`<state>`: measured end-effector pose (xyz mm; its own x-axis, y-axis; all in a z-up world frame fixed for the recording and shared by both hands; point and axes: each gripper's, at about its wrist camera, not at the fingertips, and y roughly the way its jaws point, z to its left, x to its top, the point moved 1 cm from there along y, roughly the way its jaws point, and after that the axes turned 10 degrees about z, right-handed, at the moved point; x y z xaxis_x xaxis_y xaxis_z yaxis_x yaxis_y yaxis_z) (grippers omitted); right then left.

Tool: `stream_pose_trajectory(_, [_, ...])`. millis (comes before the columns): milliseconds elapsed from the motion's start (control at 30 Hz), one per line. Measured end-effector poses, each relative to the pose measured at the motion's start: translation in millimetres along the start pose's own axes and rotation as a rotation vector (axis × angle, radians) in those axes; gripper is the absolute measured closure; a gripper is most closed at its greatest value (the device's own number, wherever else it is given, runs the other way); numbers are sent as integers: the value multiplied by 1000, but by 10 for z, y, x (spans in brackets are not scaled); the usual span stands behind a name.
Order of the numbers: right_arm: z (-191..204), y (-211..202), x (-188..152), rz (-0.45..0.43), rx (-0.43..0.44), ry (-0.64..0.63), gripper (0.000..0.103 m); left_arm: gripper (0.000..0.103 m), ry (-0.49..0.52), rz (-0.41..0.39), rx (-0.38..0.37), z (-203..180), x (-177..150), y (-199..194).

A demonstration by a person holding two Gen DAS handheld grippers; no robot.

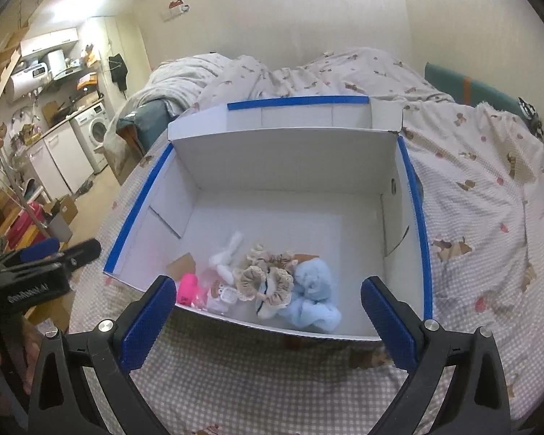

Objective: Organize soft objects

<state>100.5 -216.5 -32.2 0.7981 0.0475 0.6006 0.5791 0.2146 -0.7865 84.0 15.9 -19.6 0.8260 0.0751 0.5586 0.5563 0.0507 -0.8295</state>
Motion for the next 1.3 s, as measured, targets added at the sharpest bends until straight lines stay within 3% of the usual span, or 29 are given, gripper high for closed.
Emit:
stream_pose_trajectory(67, [-13, -4, 1, 0, -5, 3, 0, 11, 4, -28, -34, -21, -2, -46])
stream_pose_trajectory(200, [-41, 3, 1, 4, -2, 18, 0, 11, 56, -57, 4, -142, -40, -84])
stream_pose_trajectory(333, [-46, -23, -6, -4, 7, 24, 0, 11, 59, -66, -28, -167, -60, -137])
stream_pose_trajectory(567, [-77, 0, 5, 1, -8, 36, 0, 11, 55, -35, -40, -188, -62, -98])
stream_pose_trajectory(767, [-91, -10, 14, -11, -16, 42, 0, 4, 46, -32, -46, -175, -55, -85])
stream_pose_trajectory(933, [-87, -3, 15, -5, -15, 44, 0, 1, 82, -50, -11, -228, -78, -105])
stream_pose_trajectory(1300, [-111, 5, 20, -1, -13, 53, 0, 1, 69, -37, -30, -202, -65, -92])
